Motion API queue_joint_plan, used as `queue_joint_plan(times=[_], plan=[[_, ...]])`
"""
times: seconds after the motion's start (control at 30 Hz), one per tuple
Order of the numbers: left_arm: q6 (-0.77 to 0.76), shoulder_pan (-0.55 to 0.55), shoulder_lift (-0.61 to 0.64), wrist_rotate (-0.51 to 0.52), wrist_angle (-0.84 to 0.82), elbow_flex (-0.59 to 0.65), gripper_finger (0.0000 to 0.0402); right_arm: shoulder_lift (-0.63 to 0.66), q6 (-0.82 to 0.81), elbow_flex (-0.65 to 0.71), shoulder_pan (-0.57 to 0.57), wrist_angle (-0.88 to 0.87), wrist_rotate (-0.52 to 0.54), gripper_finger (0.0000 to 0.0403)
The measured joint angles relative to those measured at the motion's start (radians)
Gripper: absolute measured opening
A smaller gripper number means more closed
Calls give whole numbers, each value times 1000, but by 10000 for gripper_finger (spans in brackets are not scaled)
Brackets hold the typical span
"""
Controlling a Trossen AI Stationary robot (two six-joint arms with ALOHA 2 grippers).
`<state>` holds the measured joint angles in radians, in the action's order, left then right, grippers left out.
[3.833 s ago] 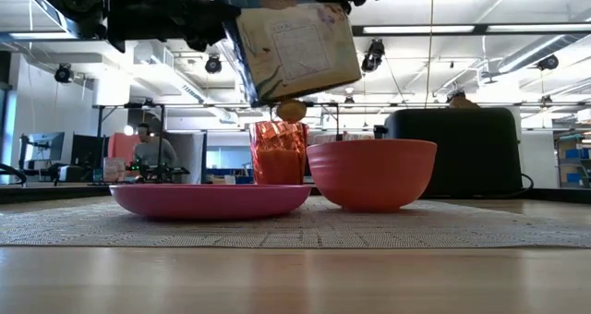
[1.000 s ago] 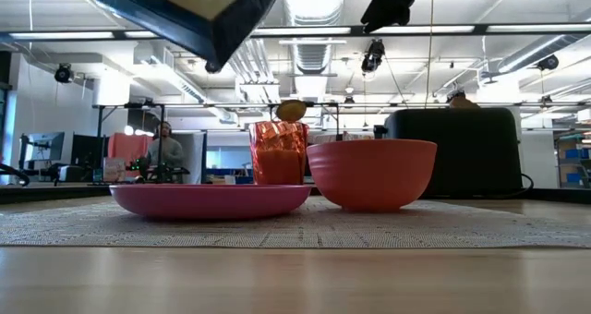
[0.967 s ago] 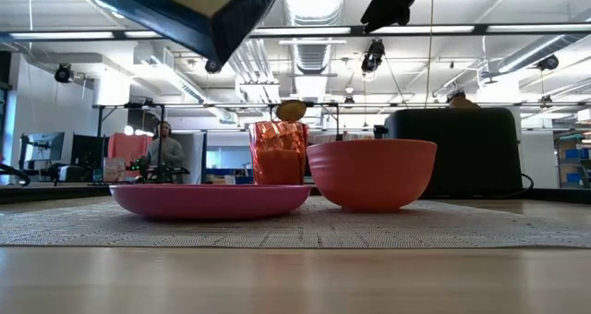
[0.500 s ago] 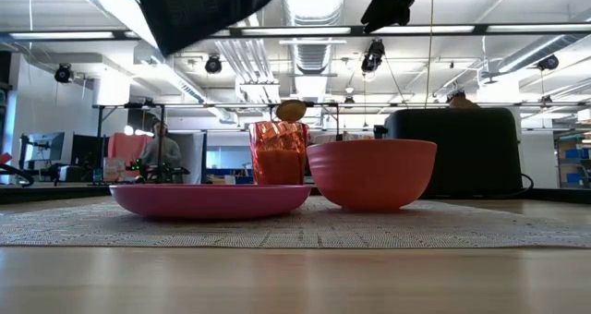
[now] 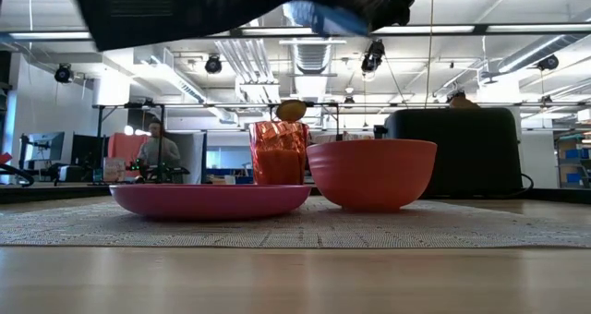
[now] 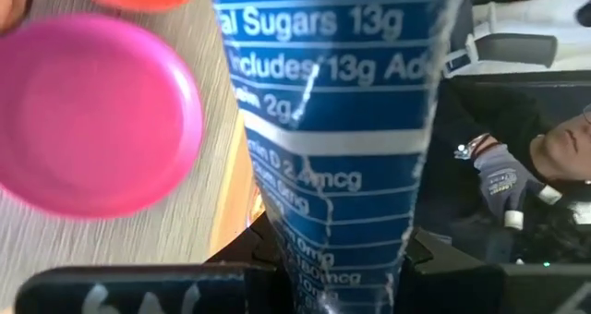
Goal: Arrange a breakfast setting
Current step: Pour the cereals from the cereal box into the orange bowl on the table mat
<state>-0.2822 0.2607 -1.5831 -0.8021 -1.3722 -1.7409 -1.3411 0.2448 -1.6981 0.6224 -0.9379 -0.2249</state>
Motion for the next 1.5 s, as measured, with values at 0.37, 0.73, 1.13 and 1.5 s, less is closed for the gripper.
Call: queue_joint_plan(times=[0.37,0.73,1.13,1.5], plan=[[-30,0,-60,-19,-129,0,67,-1,0,0,0,0,0,203],[-112,1,-98,-82,-140,0,67,-1,-1,0,0,0,0,203],[-199,25,-152,-158,-143,-32,67,-1,0,0,0,0,0,203],[-229,47,-288,-241,-202,-250,67,-1,1,0,0,0,0,203]])
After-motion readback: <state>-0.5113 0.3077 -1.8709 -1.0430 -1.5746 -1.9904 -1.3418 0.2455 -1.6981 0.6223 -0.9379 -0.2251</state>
